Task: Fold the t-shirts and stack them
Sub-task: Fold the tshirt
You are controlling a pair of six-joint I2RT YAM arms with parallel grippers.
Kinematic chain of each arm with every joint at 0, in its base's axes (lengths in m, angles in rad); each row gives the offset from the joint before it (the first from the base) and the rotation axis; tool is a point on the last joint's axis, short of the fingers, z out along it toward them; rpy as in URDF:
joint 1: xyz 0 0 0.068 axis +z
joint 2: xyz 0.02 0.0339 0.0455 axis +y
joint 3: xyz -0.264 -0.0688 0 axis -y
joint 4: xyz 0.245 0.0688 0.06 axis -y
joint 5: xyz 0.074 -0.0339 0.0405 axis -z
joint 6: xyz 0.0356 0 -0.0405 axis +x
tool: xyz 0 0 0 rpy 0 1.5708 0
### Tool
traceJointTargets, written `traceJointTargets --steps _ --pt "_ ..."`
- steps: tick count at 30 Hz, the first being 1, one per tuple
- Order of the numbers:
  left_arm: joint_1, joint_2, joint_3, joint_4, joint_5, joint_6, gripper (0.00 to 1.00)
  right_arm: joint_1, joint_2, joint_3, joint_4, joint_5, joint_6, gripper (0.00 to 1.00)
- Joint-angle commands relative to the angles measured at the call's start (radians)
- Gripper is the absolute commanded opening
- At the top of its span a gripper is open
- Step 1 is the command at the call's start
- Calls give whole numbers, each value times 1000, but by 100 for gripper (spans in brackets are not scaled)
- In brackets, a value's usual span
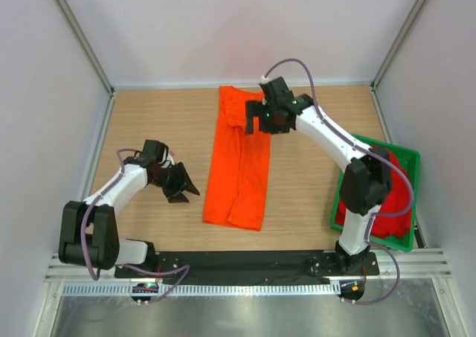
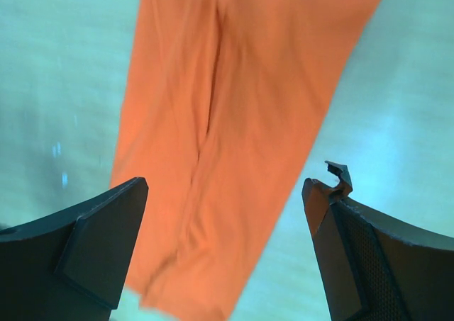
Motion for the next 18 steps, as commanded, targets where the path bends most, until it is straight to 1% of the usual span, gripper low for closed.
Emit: traceJointTargets --steps 1,3,4,5,9,10,12,13,14,16,18 --pt "-20 -83 -24 11 3 -74 51 -5 -168 -234 40 -141 75 100" --pt "-28 -103 -32 9 -16 -96 51 -17 -245 -336 82 -215 99 100" --pt "-33 -122 -35 5 -25 -102 51 -23 -305 -434 135 -259 117 100" --pt "-45 -132 -38 3 -40 -106 51 -28 -330 -482 169 -347 119 100" --pt "-74 -152 -57 -1 -65 -123 51 -28 -380 -606 120 -396 122 100" --pt "-83 -150 -60 -1 -71 -125 50 -28 -434 -686 138 -407 136 99" --pt "-105 -147 -70 0 -80 -128 50 -27 -500 -784 198 -431 202 97" --pt "-111 -143 -75 -1 -80 -131 49 -25 -527 -867 251 -434 225 93" --pt "-116 -132 -80 -1 -80 -136 49 -17 -567 -901 269 -437 269 92" --pt "-134 -120 -92 0 -83 -139 49 -8 -589 -982 302 -448 303 90" --pt "-160 -110 -100 -3 -94 -145 49 13 -606 -1027 326 -457 340 88"
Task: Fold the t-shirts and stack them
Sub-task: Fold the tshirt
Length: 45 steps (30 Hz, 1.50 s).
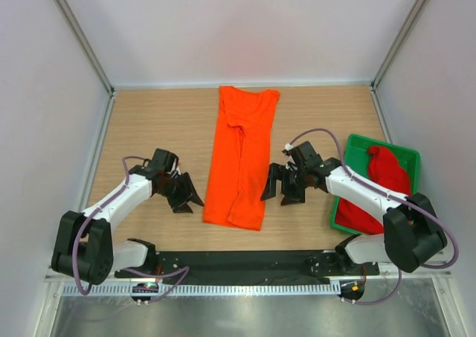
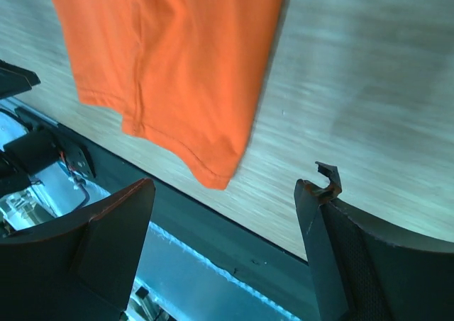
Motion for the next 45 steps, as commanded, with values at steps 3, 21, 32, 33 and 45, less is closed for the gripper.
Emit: traceJointTargets --steps 3,21,32,33,45 --pt "-51 15 -20 1 -46 -43 49 73 -47 -110 137 -36 140 87" --pt "-300 170 121 -102 -294 -172 42 243 63 -89 47 168 355 59" --pt "-362 248 171 -128 -337 -187 44 271 149 -34 38 165 366 56" --pt "-362 253 170 -130 -339 -187 44 279 161 -27 38 162 366 56" --pt "-366 278 168 -105 -324 -175 42 308 209 -9 58 136 386 49"
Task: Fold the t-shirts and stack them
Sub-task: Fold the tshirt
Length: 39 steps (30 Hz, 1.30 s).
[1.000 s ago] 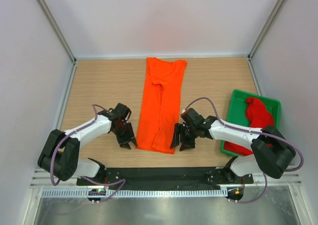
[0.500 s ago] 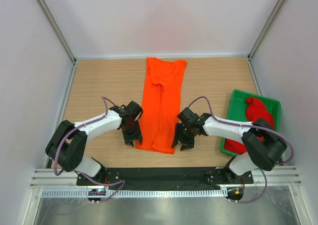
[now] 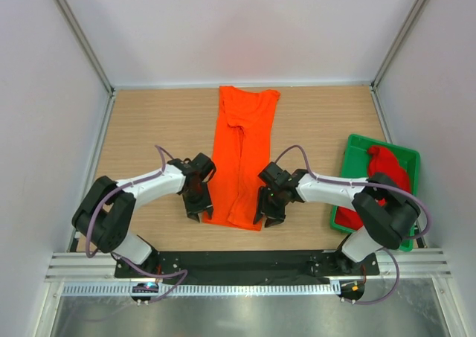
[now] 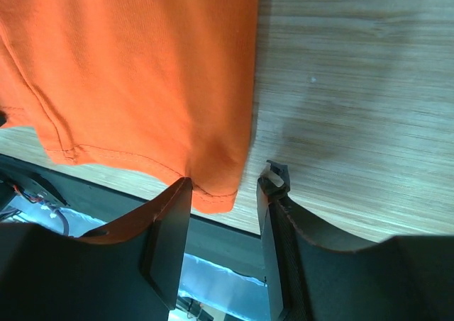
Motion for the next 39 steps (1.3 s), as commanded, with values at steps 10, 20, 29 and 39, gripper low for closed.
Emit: traceJointTargets --steps 10,20,29,39 --pt "-5 1 13 14 -6 7 33 9 22 17 27 -20 16 41" --pt "-5 -49 -32 29 0 0 0 5 -36 -64 61 -17 21 1" --pt "-5 -176 -177 129 83 -64 0 -23 -153 -207 98 -20 7 1" --pt "-28 -238 -228 199 148 -101 0 -24 -206 -299 179 -90 22 1"
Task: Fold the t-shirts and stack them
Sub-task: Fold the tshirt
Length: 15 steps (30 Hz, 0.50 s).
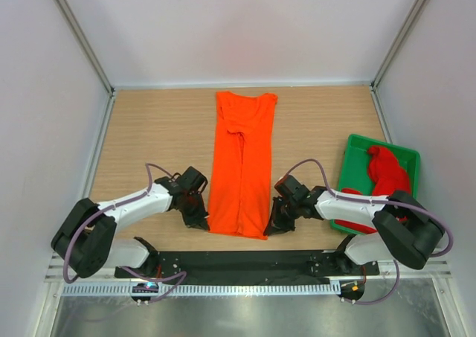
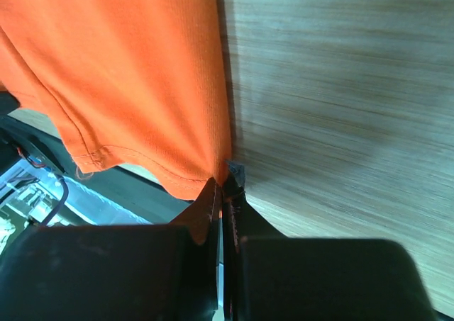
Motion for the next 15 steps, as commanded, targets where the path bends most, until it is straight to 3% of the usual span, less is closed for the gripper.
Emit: traceJointTargets --steps 1,9,15 --pt "-14 -41 -24 54 30 -38 0 -1 -14 -39 4 -6 2 1" --pt "-14 -98 -43 40 44 -49 0 -9 -37 -19 -25 3 -29 1" --pt "-13 -43 176 -77 -7 31 0 -67 -57 111 -165 40 -124 1"
